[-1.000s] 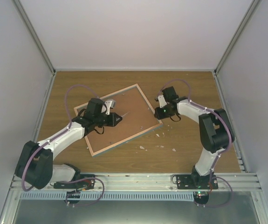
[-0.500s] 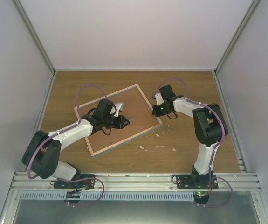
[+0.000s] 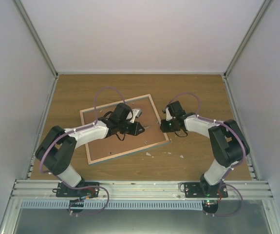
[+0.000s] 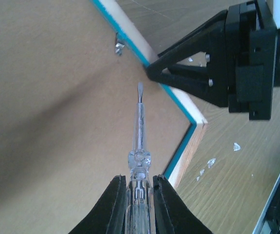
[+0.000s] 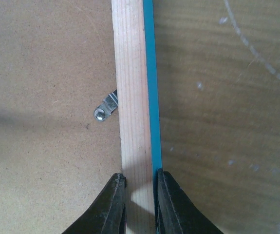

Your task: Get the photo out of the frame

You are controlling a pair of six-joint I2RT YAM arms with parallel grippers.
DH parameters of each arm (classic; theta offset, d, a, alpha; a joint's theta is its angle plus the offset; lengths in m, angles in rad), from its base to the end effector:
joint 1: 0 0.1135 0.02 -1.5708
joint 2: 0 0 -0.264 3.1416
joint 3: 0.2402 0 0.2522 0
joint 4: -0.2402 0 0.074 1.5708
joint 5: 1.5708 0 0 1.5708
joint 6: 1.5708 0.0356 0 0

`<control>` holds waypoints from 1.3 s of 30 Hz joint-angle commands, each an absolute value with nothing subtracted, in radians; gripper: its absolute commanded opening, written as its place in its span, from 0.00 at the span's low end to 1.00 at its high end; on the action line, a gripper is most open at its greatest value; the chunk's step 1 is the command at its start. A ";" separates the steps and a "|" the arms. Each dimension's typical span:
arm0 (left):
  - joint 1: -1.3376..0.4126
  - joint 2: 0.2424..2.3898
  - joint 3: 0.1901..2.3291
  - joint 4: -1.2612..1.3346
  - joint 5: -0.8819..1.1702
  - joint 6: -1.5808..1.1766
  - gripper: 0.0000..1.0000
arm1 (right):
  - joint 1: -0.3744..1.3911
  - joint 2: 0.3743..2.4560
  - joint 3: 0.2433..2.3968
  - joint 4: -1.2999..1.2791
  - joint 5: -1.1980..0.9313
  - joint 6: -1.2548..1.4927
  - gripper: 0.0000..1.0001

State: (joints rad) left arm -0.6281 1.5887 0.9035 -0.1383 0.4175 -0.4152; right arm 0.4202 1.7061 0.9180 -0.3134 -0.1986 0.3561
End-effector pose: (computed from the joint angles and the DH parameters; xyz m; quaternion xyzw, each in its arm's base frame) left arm 0.2543 -0.2025 0.1907 0.1720 0.8976 -0.3452 0.2135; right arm 0.2894 0.1370 0.1466 -0.0540 0.9666 0.1768 0.1777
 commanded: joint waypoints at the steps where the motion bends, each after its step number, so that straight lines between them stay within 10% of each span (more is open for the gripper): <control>1: -0.666 1.639 0.965 -0.095 0.401 -0.393 0.00 | 0.467 1.658 0.864 -0.266 -0.209 0.500 0.01; 39: -0.687 1.820 1.025 -0.020 0.247 -0.434 0.00 | 0.496 1.683 0.824 -0.203 -0.207 0.504 0.01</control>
